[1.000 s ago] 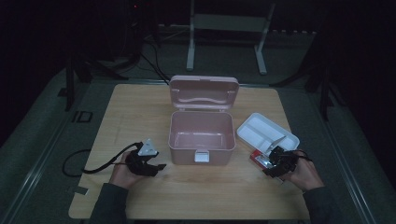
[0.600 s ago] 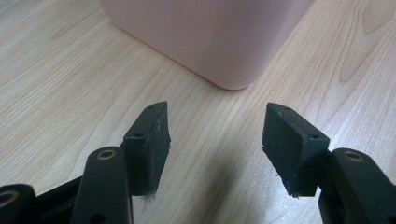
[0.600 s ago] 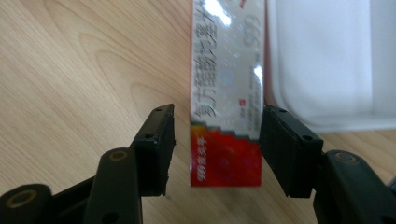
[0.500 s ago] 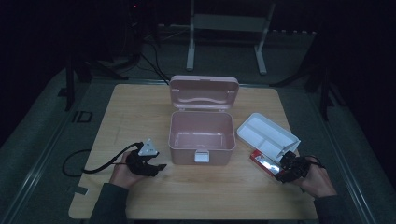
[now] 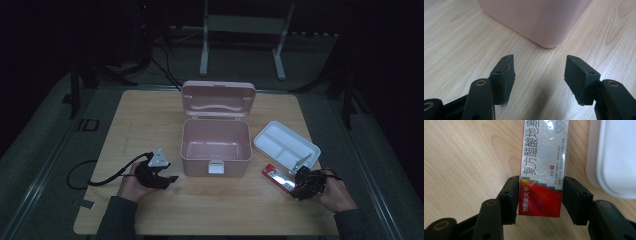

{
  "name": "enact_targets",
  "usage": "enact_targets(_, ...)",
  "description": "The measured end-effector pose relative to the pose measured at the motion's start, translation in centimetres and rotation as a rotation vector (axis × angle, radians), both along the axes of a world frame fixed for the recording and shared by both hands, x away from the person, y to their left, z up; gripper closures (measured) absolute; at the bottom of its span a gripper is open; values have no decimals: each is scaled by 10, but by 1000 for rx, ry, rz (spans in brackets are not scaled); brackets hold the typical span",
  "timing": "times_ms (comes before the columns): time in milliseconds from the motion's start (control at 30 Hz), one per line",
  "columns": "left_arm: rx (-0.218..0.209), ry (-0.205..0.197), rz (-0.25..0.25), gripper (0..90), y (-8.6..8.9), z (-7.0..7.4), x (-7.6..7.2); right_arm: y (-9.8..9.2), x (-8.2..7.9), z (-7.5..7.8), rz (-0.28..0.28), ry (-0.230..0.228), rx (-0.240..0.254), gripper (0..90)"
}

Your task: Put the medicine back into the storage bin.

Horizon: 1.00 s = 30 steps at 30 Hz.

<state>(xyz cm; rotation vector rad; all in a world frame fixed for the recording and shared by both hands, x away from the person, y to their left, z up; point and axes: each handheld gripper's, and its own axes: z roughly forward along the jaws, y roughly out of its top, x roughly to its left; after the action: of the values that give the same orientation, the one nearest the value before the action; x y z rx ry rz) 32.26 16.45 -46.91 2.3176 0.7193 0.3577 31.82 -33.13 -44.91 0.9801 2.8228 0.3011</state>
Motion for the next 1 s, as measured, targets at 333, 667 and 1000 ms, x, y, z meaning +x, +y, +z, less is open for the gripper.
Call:
enact_targets(333,-1,-1,1,410,1,1,0,28,21,8,21,7,-2,457)
enact_targets(667,-4,-1,6,410,2,1,0,46,40,2,31,92,-75,479)
enact_targets(1000,-4,-1,5,410,2,1,0,50,45,-2,57,141,-121,499)
